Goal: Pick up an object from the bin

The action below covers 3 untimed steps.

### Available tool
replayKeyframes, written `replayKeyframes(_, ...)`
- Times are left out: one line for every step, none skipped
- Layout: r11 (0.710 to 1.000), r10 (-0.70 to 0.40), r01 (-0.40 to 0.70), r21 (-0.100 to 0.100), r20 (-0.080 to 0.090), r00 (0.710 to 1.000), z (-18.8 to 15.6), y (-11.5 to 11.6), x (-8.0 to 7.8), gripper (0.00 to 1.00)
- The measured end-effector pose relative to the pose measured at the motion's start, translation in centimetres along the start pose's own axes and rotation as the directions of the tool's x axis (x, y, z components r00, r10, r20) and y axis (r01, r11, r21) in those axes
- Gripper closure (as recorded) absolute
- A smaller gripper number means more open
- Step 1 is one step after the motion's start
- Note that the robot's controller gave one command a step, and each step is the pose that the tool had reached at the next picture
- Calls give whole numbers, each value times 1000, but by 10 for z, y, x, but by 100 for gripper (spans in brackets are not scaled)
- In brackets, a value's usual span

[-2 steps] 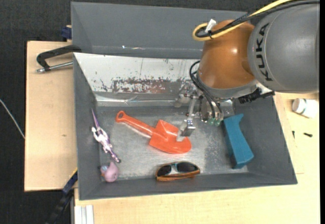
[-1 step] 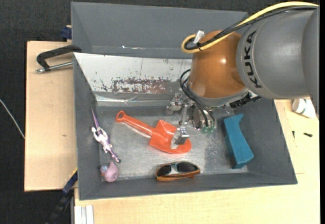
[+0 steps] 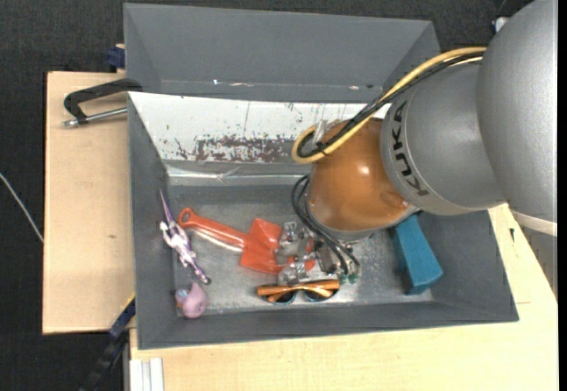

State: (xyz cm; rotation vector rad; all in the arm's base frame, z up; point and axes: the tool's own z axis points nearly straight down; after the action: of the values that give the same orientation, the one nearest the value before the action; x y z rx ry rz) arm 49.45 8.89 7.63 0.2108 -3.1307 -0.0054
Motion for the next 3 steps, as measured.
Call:
replayKeyframes(1000, 0, 0, 0, 0, 1000, 0, 0, 0, 100)
replayKeyframes(1000, 28, -28, 3, 8, 1000, -83, -25, -8, 100)
replayKeyframes(1000, 28, -28, 3, 8, 1000, -83, -25, -8, 100)
